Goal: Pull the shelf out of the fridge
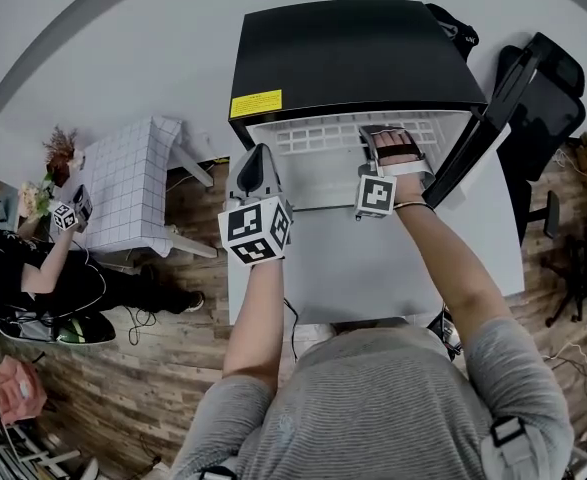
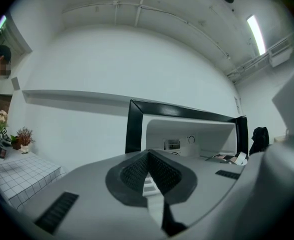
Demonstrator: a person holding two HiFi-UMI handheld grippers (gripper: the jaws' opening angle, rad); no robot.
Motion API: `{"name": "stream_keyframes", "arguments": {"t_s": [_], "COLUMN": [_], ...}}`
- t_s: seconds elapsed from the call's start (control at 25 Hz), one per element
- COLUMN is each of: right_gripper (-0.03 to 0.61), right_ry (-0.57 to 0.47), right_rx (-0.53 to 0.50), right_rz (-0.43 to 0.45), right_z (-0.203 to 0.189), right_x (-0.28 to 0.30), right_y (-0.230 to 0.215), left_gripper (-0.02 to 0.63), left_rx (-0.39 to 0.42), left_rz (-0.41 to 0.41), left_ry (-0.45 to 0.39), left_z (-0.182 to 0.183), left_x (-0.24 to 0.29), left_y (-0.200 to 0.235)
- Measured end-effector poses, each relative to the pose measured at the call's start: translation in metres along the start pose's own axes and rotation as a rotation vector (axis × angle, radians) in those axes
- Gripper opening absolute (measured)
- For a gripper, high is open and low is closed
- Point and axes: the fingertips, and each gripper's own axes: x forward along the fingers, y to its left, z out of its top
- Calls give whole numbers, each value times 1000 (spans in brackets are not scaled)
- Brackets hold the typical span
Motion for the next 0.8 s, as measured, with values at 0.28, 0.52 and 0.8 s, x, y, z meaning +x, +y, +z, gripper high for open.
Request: {"name": "stream_keyframes", "arguments": {"t_s": [0.28, 0.52, 0.8], "right_gripper": [35, 35, 35], "right_ry": [-4, -4, -35], "right_rx": [5, 11, 91], "right_rz": [4, 0, 30], "right_z": [2, 4, 15], "right_x": [-6, -14, -31], "right_y": [1, 3, 1], "left_gripper": [11, 9, 9], "left_rx": [-3, -5, -1], "left_rz": [0, 2, 1], "left_ry": [7, 10, 9], "left_z": [0, -1, -1], "left_x": [1, 1, 0], "left_y": [1, 1, 1]}}
